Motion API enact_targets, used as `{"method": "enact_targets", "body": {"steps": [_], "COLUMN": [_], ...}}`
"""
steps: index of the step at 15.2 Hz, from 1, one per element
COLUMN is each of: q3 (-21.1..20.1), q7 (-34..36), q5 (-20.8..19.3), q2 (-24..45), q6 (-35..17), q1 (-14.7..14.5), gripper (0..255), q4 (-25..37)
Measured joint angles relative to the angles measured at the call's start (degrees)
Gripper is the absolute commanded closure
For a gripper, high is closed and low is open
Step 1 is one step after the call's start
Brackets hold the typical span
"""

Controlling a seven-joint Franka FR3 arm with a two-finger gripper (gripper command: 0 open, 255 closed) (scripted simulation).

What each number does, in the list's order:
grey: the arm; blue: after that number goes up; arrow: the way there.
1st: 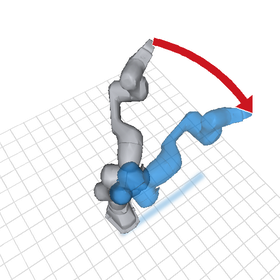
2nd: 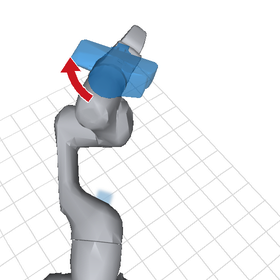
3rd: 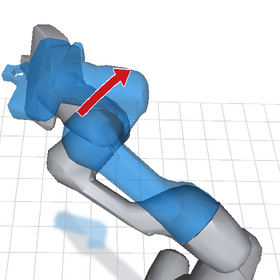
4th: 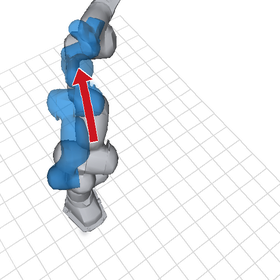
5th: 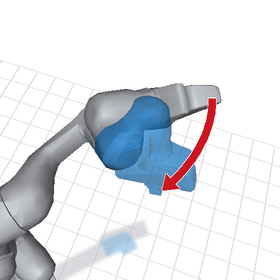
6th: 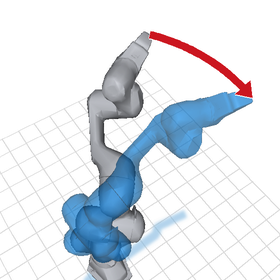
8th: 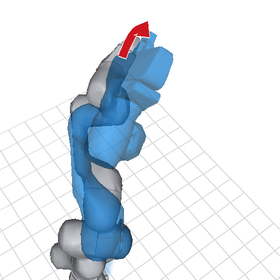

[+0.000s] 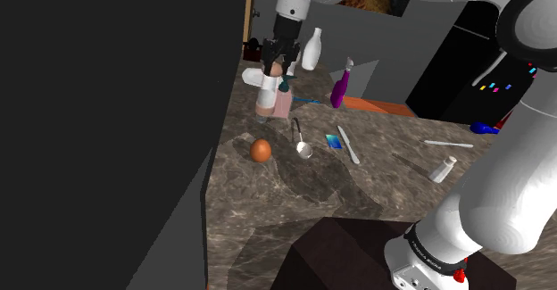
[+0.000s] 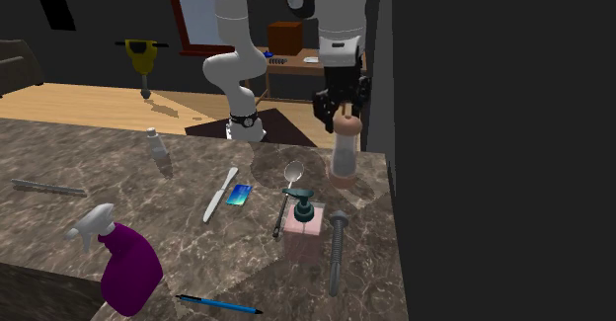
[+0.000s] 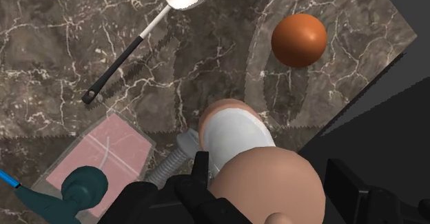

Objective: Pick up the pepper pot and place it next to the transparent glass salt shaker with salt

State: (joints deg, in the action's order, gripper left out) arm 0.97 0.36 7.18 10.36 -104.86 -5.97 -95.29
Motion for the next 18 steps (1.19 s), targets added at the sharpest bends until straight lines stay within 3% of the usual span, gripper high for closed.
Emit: {"method": "enact_targets", "body": {"steps": [18], "q3": [0.09], "q7": [1.49], "q5": [-0.21], "q2": [1.33], "q6": [14.55], "q1": [0.24], "gripper": [255], "q4": [15.96]}}
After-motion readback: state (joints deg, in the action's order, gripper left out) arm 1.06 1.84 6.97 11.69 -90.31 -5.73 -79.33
